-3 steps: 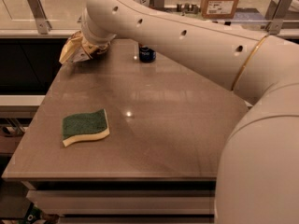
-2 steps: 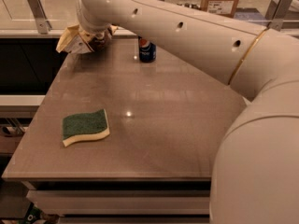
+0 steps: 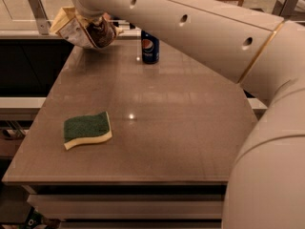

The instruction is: Pick brown chip bag

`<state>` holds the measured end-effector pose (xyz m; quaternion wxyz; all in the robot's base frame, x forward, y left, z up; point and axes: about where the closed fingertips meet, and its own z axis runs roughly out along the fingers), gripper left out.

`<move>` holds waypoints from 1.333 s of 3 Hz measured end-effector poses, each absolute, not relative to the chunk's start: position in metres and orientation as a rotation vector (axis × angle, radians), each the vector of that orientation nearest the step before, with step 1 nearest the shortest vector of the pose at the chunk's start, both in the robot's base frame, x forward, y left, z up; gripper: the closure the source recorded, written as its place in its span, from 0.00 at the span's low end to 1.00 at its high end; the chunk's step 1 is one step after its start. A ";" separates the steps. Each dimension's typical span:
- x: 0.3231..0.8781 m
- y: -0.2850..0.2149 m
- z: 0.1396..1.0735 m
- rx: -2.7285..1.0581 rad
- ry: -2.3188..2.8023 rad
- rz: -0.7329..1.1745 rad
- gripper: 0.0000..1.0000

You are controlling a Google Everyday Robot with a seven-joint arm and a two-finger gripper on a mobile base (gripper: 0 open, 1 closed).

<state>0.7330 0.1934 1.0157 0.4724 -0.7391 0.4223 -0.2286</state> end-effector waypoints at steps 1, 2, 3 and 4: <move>0.724 0.192 1.041 -1.780 0.994 -0.628 1.00; 0.720 0.190 1.062 -1.756 0.960 -0.687 1.00; 0.718 0.187 1.080 -1.733 0.930 -0.734 1.00; 0.718 0.182 1.099 -1.704 0.908 -0.771 1.00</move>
Offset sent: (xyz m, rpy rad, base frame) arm -0.0182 -0.0065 0.0724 -0.0285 -0.2026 -0.0279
